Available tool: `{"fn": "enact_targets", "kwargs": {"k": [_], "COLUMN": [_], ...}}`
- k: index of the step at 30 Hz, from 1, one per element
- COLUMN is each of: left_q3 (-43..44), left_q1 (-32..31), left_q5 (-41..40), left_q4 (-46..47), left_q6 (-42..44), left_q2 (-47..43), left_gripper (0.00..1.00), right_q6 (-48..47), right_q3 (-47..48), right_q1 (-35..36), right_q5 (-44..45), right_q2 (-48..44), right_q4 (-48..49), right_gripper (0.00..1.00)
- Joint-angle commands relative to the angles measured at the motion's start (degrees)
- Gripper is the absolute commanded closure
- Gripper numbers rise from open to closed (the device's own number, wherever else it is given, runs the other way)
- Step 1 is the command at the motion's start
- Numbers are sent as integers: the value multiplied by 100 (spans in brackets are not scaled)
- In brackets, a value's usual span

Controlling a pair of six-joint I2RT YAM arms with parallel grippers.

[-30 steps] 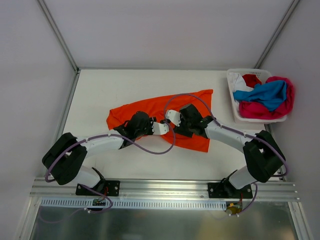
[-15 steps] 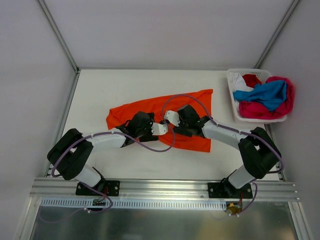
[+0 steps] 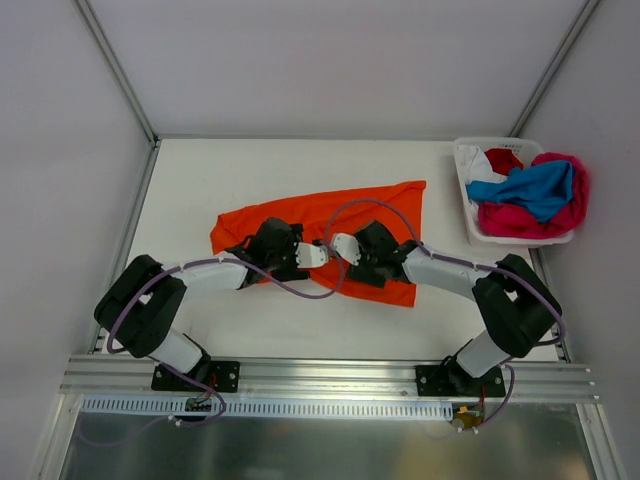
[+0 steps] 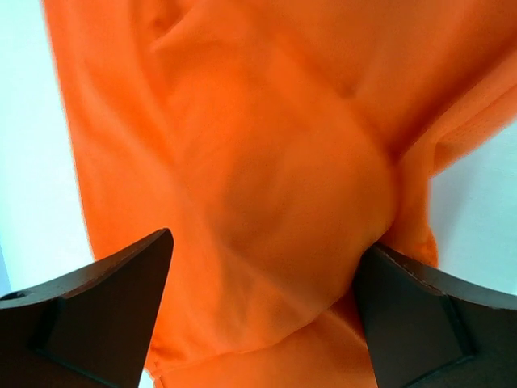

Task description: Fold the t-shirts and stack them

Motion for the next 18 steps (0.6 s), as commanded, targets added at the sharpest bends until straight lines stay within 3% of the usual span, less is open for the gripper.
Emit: {"fn": "enact_targets", "kwargs": {"k": [1, 5, 18], "left_q3": [386, 553, 492], "left_q1": [631, 1044, 1308], "left_q5": [-30, 417, 559], "left_q4": [299, 53, -97], "left_q6": [-706, -1083, -1330], "left_q2": [-323, -675, -834], "left_gripper": [12, 12, 12], "right_q6": [-706, -496, -512], "right_q3": [-467, -502, -696], "right_q1": [353, 362, 476], "right_q5": [-1023, -1570, -1290], "right_q2": [-376, -439, -394], "right_q4": [-1388, -1803, -1970], "right_gripper": [26, 26, 21]}}
